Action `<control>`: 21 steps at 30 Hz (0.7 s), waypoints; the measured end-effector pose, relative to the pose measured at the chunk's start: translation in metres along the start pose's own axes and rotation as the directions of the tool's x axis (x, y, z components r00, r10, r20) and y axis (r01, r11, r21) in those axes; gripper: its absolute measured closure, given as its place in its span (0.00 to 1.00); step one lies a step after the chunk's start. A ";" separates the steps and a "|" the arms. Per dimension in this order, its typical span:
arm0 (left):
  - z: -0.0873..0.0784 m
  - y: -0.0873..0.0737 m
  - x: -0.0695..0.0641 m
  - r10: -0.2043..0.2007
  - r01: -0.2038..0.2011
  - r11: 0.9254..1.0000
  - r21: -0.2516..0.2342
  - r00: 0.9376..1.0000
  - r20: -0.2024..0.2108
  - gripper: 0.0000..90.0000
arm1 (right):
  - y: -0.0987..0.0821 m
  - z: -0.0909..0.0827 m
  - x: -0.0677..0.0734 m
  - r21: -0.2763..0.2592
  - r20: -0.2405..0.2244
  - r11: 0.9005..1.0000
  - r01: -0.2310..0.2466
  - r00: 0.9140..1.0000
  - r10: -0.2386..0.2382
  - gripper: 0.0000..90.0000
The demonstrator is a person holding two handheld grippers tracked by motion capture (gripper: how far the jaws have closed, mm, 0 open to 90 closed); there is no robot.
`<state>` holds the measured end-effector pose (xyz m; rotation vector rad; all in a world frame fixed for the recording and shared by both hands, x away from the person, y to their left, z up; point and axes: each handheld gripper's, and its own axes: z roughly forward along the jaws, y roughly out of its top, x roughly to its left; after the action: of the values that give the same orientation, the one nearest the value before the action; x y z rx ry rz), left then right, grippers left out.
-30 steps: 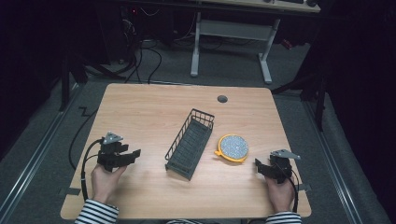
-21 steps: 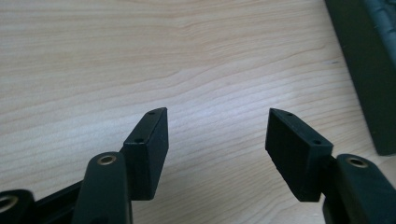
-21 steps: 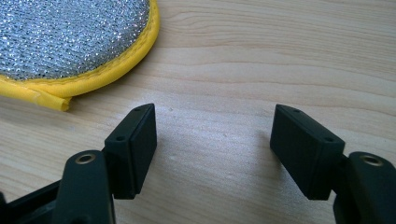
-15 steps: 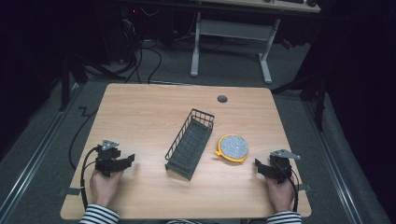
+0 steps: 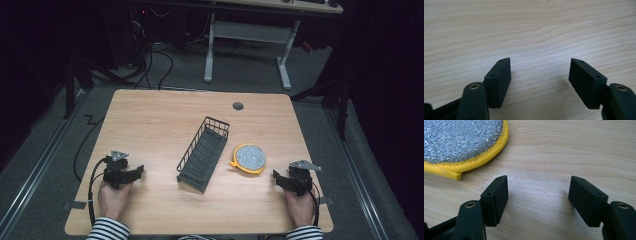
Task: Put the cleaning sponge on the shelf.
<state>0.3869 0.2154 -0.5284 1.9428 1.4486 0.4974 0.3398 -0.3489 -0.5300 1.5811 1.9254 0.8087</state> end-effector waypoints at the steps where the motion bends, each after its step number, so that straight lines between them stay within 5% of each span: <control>1: 0.000 0.000 0.000 0.000 0.000 1.000 0.000 1.000 0.000 0.38 | 0.000 0.000 0.000 -0.001 -0.001 1.000 -0.003 1.000 0.003 0.36; 6: 0.003 -0.009 -0.004 0.041 -0.044 0.997 -0.062 0.998 -0.054 0.34 | 0.000 -0.001 -0.001 -0.002 -0.010 1.000 0.002 1.000 -0.002 0.37; 15: 0.004 -0.009 -0.004 0.036 -0.039 0.997 -0.062 0.998 -0.056 0.33 | 0.005 -0.004 -0.001 0.053 -0.018 0.998 -0.015 1.000 0.016 0.42; 21: 0.004 -0.009 -0.004 0.040 -0.043 0.997 -0.060 0.998 -0.056 0.31 | 0.016 -0.008 0.000 0.095 -0.042 0.995 0.026 0.999 -0.022 0.42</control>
<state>0.3816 0.2118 -0.5369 1.9280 1.4130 0.6105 0.3445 -0.3477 -0.5128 1.6054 2.0358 0.7547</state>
